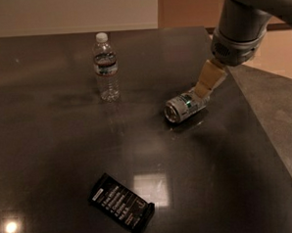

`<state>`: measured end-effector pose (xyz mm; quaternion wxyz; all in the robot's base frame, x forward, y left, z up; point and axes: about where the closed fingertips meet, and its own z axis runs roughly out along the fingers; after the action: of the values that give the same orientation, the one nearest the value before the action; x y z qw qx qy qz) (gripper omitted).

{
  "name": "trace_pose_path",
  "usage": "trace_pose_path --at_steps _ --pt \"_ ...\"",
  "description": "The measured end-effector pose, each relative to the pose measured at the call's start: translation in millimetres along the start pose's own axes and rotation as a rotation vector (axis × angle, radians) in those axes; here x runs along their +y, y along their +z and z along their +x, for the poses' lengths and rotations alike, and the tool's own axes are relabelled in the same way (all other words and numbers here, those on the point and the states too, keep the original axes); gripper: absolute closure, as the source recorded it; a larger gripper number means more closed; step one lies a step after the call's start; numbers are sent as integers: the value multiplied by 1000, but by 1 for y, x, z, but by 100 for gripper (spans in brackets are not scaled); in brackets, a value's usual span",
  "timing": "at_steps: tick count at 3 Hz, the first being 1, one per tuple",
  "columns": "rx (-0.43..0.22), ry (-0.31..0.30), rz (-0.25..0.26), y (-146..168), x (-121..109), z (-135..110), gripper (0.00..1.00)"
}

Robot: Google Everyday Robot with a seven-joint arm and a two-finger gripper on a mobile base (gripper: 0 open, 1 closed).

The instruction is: Place 7up can upright

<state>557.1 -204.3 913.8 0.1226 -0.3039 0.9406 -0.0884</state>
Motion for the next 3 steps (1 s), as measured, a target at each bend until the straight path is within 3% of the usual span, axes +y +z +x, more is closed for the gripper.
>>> trace_pose_path --at_steps 1,2,3 --pt "-23 195 -24 6 -3 -14 0" --pt "-24 296 -27 7 -2 -15 0" --pt "-24 296 -27 7 -2 -15 0"
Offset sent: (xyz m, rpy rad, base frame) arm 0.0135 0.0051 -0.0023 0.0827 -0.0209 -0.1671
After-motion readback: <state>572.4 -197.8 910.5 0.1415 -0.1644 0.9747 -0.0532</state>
